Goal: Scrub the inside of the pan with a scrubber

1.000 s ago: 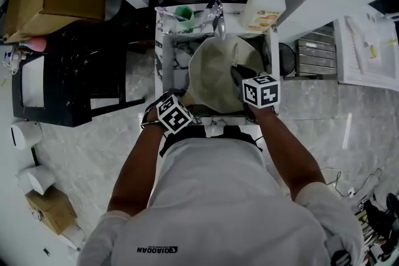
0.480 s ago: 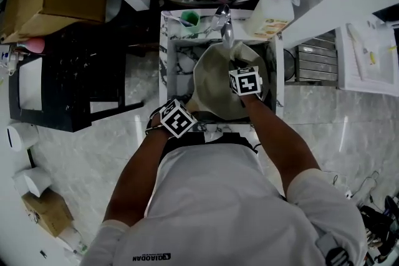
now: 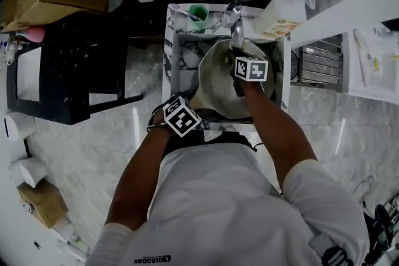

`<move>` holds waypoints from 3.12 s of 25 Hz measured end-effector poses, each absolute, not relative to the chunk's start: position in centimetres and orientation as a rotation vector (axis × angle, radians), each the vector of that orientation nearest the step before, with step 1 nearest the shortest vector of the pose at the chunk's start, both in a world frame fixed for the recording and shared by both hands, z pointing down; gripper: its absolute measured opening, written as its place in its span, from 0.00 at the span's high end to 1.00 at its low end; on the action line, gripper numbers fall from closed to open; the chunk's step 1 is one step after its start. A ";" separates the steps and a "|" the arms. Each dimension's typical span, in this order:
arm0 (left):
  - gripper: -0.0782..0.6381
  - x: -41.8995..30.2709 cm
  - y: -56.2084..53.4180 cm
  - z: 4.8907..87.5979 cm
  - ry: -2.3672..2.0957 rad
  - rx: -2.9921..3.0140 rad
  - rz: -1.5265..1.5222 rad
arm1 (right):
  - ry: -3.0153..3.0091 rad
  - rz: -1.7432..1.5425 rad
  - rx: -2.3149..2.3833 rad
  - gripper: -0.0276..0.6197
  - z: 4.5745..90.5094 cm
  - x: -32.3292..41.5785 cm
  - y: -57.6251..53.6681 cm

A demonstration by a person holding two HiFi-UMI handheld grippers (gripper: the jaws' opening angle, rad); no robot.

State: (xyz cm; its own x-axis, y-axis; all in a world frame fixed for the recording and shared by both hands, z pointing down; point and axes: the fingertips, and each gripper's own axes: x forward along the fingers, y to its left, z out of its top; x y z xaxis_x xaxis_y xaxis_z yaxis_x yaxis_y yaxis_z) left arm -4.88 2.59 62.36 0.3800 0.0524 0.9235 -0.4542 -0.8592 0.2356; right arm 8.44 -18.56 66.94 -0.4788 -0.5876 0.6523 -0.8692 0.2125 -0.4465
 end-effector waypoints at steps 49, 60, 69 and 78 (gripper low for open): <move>0.58 -5.0 3.0 62.8 -0.330 2.180 1.501 | -2.005 2.350 0.598 0.86 63.4 -3.3 -8.3; 0.58 -5.1 3.0 62.8 -0.329 2.162 1.512 | -1.969 2.231 0.220 0.86 61.7 -3.6 -3.2; 0.58 -5.0 2.9 62.9 -0.330 2.159 1.518 | -1.880 2.124 0.047 0.86 61.8 -2.5 -0.4; 0.58 -5.0 2.9 63.0 -0.332 2.155 1.525 | -1.730 1.877 -0.130 0.86 62.6 0.3 3.5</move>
State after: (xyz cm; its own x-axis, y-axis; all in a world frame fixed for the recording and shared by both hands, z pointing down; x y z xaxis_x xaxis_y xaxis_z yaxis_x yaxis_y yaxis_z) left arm -5.01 2.86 63.03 0.3510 0.0740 0.9335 -0.4558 -0.8573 0.2393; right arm 0.29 3.49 62.63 -0.8285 0.4693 0.3055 -0.3428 0.0063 -0.9394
